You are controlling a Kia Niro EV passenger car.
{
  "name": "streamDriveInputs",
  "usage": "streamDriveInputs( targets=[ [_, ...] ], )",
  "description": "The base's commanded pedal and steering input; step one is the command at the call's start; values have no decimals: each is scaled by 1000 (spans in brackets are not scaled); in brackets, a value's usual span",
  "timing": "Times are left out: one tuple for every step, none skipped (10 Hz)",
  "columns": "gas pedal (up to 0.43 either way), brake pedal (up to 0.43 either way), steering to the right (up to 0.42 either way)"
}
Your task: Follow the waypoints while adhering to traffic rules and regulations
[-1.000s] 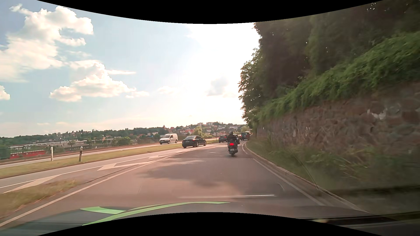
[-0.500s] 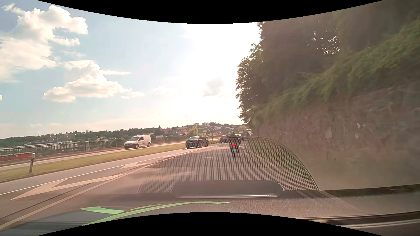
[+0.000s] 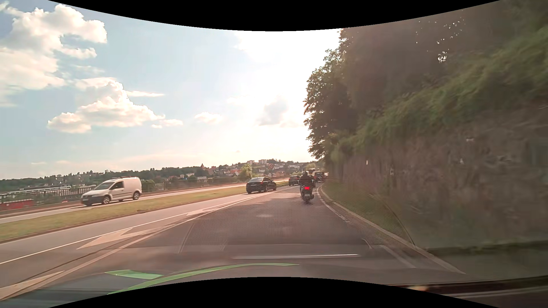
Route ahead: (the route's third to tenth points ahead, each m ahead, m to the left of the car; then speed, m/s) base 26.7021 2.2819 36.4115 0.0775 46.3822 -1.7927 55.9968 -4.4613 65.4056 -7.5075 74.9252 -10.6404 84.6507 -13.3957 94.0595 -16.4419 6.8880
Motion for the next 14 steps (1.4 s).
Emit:
streamDriveInputs(
  targets=[
    [98, 0, 24],
    [98, 0, 24],
    [98, 0, 24],
    [98, 0, 24],
    [98, 0, 24],
    [98, 0, 25],
    [98, 0, 25],
    [98, 0, 26],
    [110, 0, 28],
    [110, 0, 29],
    [110, 0, 29],
    [110, 0, 30],
    [110, 0, 31],
    [110, 0, 33]
  ],
)
